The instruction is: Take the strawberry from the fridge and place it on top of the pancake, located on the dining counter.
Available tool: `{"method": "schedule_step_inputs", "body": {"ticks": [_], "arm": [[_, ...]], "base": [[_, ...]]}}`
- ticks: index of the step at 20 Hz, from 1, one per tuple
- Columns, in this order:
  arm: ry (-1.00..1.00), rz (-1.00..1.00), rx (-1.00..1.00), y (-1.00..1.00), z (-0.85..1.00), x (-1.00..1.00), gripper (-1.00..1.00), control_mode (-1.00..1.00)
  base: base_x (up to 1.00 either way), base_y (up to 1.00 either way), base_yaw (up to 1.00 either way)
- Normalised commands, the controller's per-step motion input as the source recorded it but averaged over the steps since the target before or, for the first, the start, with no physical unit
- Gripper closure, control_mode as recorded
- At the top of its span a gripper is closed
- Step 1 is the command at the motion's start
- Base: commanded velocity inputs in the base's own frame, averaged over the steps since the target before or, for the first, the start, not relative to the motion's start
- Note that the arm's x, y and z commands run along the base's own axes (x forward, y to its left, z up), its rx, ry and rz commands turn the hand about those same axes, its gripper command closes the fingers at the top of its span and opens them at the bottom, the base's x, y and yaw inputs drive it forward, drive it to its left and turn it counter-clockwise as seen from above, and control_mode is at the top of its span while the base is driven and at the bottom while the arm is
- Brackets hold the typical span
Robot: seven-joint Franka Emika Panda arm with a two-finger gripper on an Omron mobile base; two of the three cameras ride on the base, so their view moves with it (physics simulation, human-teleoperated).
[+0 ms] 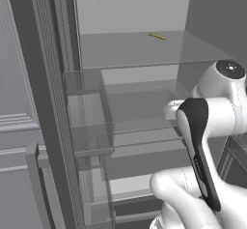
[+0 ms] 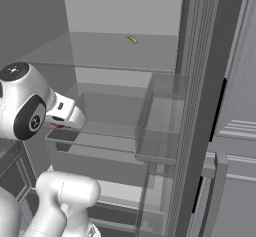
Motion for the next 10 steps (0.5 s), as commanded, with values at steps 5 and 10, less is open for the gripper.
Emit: {"method": "schedule_step_inputs", "body": {"ticks": [5,10], "arm": [[0.00,0.00,0.00,0.00,0.00,0.00,1.00,-1.00],[0.00,0.00,0.00,0.00,0.00,0.00,1.00,1.00]], "base": [[0.00,0.00,0.00],[-0.25,0.00,0.00]]}}
